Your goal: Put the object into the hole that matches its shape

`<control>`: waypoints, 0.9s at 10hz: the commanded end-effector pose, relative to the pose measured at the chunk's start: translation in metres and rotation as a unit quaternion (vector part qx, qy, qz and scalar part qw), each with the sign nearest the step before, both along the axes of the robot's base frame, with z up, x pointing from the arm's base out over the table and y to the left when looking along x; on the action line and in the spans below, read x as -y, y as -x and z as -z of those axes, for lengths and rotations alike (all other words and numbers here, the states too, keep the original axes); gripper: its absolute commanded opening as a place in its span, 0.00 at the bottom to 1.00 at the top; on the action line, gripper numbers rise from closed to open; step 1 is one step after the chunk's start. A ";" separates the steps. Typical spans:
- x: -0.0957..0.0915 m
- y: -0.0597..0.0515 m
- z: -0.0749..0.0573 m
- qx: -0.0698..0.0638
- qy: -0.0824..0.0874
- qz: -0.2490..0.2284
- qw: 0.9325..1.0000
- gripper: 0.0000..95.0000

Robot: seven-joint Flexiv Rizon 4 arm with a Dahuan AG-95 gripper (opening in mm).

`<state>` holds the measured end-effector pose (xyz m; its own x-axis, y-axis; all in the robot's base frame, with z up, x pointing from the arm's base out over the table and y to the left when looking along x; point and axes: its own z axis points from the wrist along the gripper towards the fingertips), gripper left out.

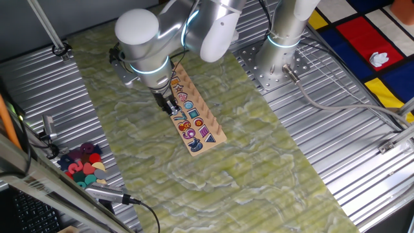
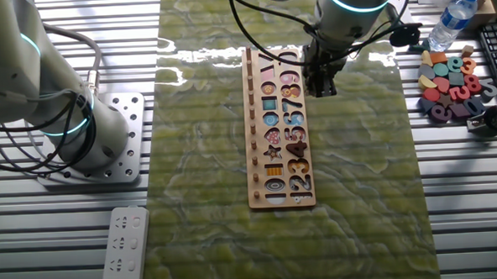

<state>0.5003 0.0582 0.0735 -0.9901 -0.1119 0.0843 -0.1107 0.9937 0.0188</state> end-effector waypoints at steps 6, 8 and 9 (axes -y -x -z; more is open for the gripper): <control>0.000 0.004 0.001 0.004 0.001 0.005 1.000 0.00; -0.001 0.006 0.002 0.004 0.001 0.005 1.000 0.00; -0.001 0.006 0.003 0.004 0.001 0.005 1.000 0.00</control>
